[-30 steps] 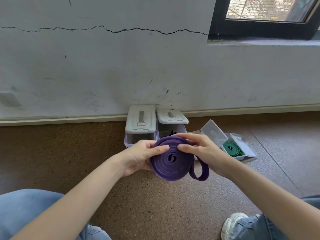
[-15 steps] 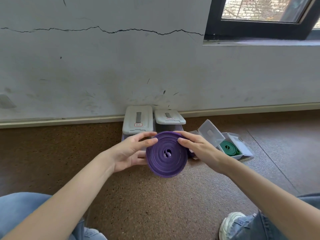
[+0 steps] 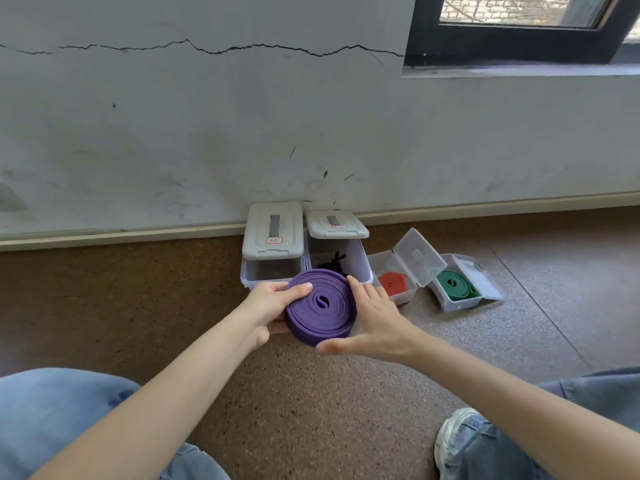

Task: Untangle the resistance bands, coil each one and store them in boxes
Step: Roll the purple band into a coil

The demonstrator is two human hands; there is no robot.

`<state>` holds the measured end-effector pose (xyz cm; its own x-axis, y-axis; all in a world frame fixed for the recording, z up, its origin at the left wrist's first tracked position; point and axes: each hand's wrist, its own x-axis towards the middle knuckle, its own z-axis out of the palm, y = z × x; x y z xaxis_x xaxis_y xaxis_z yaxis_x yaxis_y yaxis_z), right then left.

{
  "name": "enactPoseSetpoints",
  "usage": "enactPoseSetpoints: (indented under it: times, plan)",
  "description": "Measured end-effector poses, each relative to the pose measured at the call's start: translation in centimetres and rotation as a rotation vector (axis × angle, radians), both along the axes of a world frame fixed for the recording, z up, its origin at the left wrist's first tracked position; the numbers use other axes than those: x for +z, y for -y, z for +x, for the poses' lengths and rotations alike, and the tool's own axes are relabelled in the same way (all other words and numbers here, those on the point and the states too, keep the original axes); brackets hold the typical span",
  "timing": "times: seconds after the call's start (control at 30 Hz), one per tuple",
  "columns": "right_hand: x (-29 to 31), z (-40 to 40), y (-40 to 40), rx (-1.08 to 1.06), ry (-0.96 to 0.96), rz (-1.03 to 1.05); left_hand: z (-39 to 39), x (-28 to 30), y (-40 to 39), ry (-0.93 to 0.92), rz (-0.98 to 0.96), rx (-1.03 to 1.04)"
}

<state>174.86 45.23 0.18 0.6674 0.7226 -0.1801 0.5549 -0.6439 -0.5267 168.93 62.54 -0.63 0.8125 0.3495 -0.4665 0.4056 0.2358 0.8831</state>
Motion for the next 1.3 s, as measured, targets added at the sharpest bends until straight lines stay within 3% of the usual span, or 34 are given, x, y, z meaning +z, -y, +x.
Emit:
enactPoseSetpoints:
  times: [0.17, 0.37, 0.47, 0.53, 0.6, 0.67, 0.77, 0.83, 0.97, 1.2, 1.3]
  plan:
    - [-1.5, 1.7, -2.2, -0.062, 0.146, 0.089, 1.7, -1.9, 0.3, -0.021, -0.078, 0.128]
    - [-6.7, 4.3, -7.3, -0.08, -0.052, 0.136, 3.2, -6.6, -4.6, -0.091, -0.013, 0.067]
    - [-8.9, 6.9, -10.2, -0.16, -0.121, 0.189, 5.2, -9.2, -7.8, -0.098, 0.028, 0.181]
    - [-10.2, 9.2, -11.3, -0.187, -0.13, 0.178, 6.5, -11.1, -10.1, -0.136, 0.371, 0.231]
    - [-11.3, 11.3, -12.1, -0.194, -0.142, 0.153, 7.8, -13.0, -12.1, -0.164, 0.832, 0.108]
    - [-12.3, 13.3, -12.8, -0.188, -0.143, 0.129, 9.4, -15.1, -13.6, -0.142, 1.058, -0.062]
    - [-13.1, 15.8, -14.0, -0.191, -0.186, 0.085, 11.6, -18.3, -14.7, -0.28, 1.274, -0.333]
    - [-13.6, 16.8, -14.8, -0.175, -0.268, 0.053, 12.1, -19.9, -15.0, -0.314, 1.266, -0.391]
    - [-14.7, 17.8, -17.4, -0.114, -0.374, 0.036, 10.5, -22.1, -14.7, -0.146, 1.254, -0.349]
    - [-16.2, 18.1, -20.9, -0.075, -0.302, 0.034, 6.9, -22.9, -13.8, -0.048, 1.24, -0.374]
    - [-16.9, 17.7, -20.7, -0.011, -0.232, -0.016, 6.1, -21.9, -14.9, 0.029, 1.245, -0.237]
